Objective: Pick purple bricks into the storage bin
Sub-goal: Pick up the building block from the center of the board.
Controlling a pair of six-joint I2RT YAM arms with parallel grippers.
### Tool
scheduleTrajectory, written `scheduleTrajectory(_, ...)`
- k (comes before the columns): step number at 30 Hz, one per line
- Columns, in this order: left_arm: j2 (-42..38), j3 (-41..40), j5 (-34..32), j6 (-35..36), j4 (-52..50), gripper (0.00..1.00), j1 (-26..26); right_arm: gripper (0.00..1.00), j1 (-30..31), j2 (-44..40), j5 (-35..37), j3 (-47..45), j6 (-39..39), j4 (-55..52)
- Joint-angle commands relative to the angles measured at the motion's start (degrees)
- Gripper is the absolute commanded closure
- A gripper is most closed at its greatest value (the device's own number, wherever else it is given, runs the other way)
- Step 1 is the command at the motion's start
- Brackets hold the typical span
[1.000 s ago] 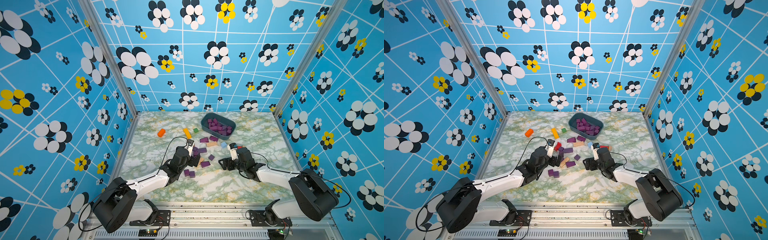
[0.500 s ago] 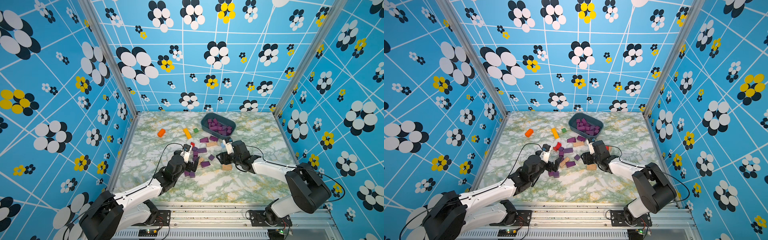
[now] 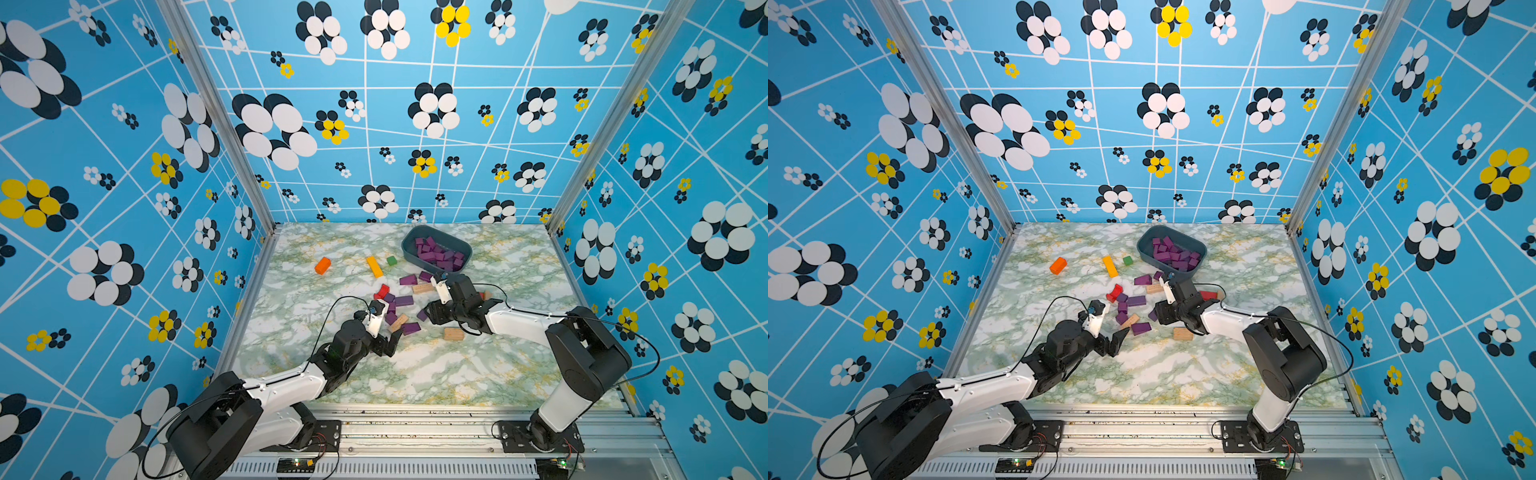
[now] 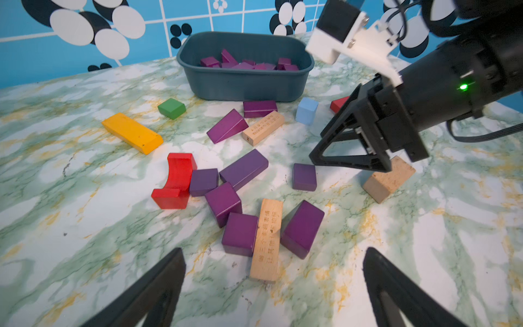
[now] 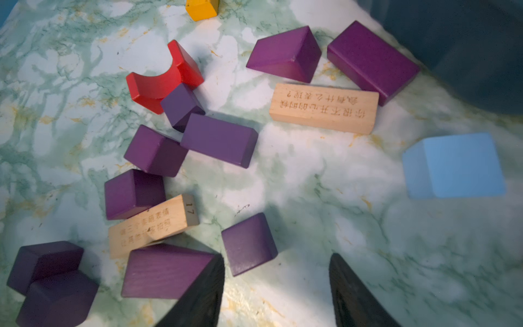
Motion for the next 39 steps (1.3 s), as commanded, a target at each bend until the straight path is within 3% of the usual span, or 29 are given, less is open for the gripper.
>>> scheduleTrajectory(1, -1.06, -1.0, -0.53, 1.12, 2.68, 0.01, -0.38, 0.41, 0.34, 1.32, -0.1, 0.54, 0.81, 0.47)
scheduleTrajectory(13, -0.07, -0.47, -3.97, 2.97, 2.03, 0.01, -0.36, 0.44, 0.73, 3.05, 0.13, -0.47, 2.15, 1.62)
scheduleTrajectory(26, 0.64, 0.63, -4.99, 3.36, 0.38, 0.0, -0.36, 0.44, 4.49, 4.6, 4.81, 2.02, -1.71, -2.39)
scheduleTrajectory(39, 0.48, 0.6, -5.51, 3.37, 0.04, 0.01, -0.34, 0.46, 4.52, 7.05, 5.85, 4.36, -2.66, -4.78)
